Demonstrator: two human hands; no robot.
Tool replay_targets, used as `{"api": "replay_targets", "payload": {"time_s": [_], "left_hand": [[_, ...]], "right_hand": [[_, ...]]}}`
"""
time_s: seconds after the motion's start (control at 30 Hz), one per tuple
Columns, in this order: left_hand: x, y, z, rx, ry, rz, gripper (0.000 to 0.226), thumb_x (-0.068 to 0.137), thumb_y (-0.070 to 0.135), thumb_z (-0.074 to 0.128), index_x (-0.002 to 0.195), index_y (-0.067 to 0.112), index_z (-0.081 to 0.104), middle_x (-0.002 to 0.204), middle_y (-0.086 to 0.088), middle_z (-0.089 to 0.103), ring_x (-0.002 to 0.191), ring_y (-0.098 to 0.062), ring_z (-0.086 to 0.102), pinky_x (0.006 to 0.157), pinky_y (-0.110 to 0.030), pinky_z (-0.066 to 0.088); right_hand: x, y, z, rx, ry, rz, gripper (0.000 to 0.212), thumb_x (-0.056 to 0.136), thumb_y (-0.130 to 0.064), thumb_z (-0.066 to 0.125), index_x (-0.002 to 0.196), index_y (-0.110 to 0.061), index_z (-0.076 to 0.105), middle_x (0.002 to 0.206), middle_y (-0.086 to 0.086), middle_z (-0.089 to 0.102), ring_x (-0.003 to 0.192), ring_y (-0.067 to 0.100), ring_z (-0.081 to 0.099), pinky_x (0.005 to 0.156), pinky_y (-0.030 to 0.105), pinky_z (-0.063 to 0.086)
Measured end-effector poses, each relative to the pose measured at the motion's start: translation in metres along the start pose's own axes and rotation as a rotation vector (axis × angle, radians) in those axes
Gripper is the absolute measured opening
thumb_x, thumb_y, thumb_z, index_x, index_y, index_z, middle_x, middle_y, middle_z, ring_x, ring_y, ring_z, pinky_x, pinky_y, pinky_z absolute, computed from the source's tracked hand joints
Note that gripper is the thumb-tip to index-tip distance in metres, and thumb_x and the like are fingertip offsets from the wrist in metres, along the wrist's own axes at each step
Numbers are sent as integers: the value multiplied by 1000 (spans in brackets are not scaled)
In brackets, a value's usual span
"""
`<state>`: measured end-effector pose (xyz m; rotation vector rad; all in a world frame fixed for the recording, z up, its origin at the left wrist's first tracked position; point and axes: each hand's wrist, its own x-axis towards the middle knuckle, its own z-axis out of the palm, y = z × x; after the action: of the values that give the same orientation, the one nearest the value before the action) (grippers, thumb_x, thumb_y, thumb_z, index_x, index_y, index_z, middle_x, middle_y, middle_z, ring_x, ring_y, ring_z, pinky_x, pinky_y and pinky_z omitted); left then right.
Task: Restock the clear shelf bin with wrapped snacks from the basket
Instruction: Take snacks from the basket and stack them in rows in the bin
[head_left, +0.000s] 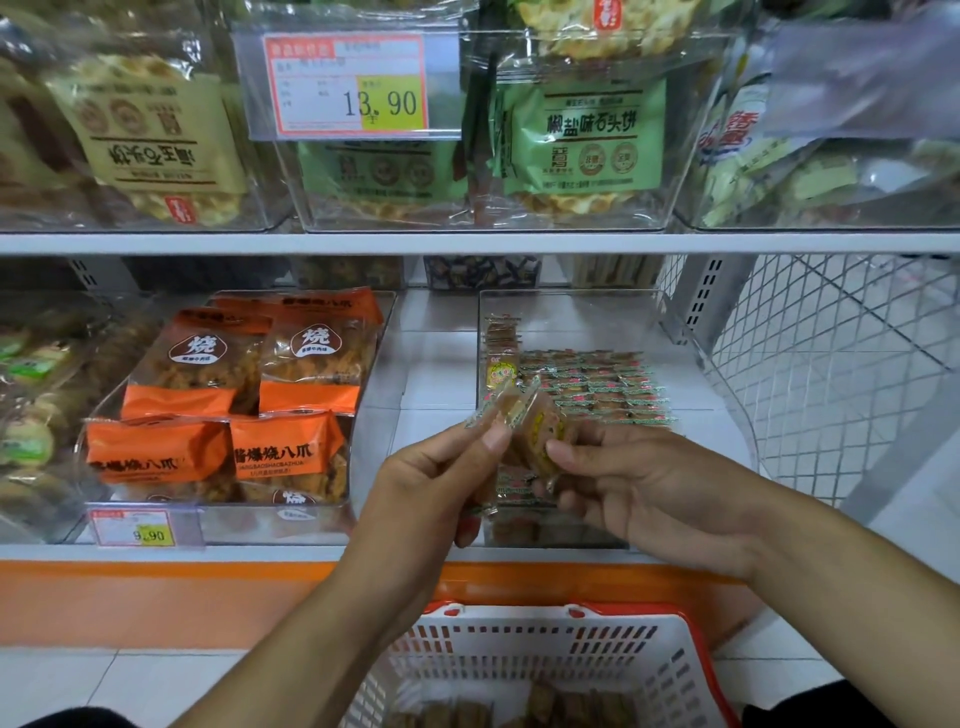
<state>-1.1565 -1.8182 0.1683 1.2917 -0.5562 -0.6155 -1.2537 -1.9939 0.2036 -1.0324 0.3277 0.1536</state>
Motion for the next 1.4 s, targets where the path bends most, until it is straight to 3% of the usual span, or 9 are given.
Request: {"api": "replay_targets", "payload": {"time_s": [0.1,0.2,0.37,0.53,0.67,0.77,0.9,1.0,1.4], "left_hand": [[0,2,0,14,29,23,45,77,60,71,112,33,78,63,2,38,54,-9,33,46,-18,33],[-2,8,0,65,89,10,45,79,65,70,72,21,73,60,3,38,54,-13,33,47,-20,31],[-2,9,-3,224,11,-57,48,74,63,68,54,20,62,58,-2,39,59,-23,31,49,-29,29],[-4,7,3,51,-68,-172,35,76,54,71,73,20,77,59,7,57,50,-8,45,46,-19,38],[6,7,0,-538,14,-302,40,61,18,94,99,14,82,77,1,63,60,-7,55,47,-16,44],[8,7,-5,-729,55,-267,62,63,3,75,125,10,69,87,-5,66,67,-12,60,55,-21,49],[4,7,-9,-854,7,-285,57,72,18,50,124,6,72,128,-16,69,112,-28,70,101,-37,49],[2,9,-7,-856,-66,-276,58,77,24,48,129,8,68,138,-16,64,128,-33,61,116,-44,36],[-1,3,7,-567,-21,-344,61,88,59,57,128,15,70,133,-14,67,120,-33,66,106,-48,47]], "right_hand": [[1,-1,0,4,51,-11,26,72,-7,76,98,-6,72,89,7,72,72,13,67,56,19,53],[0,-8,-2,-55,117,-104,38,66,-7,78,103,-11,69,88,3,72,71,9,63,54,18,45],[-4,-12,-8,-308,90,-183,48,67,-3,78,113,-14,75,112,12,72,101,23,70,85,31,55],[-3,-2,-3,-401,76,-122,51,69,-6,77,119,-10,71,122,22,67,112,32,66,103,54,46],[-3,-8,-6,-288,84,-155,47,68,-4,76,115,-7,69,104,12,73,91,21,72,73,32,61],[-6,-9,-8,-287,56,-159,49,69,-4,77,117,-5,66,105,12,74,90,20,73,65,27,59],[-10,-9,-7,-310,-39,-159,44,70,-5,83,112,-5,70,105,15,72,96,26,71,71,32,61],[-10,-2,1,-235,-101,-133,43,74,-3,79,116,-3,69,109,21,70,98,32,71,77,38,62],[-5,23,18,-139,-75,-97,36,81,-4,70,117,-5,71,119,17,71,100,29,72,76,33,60]]}}
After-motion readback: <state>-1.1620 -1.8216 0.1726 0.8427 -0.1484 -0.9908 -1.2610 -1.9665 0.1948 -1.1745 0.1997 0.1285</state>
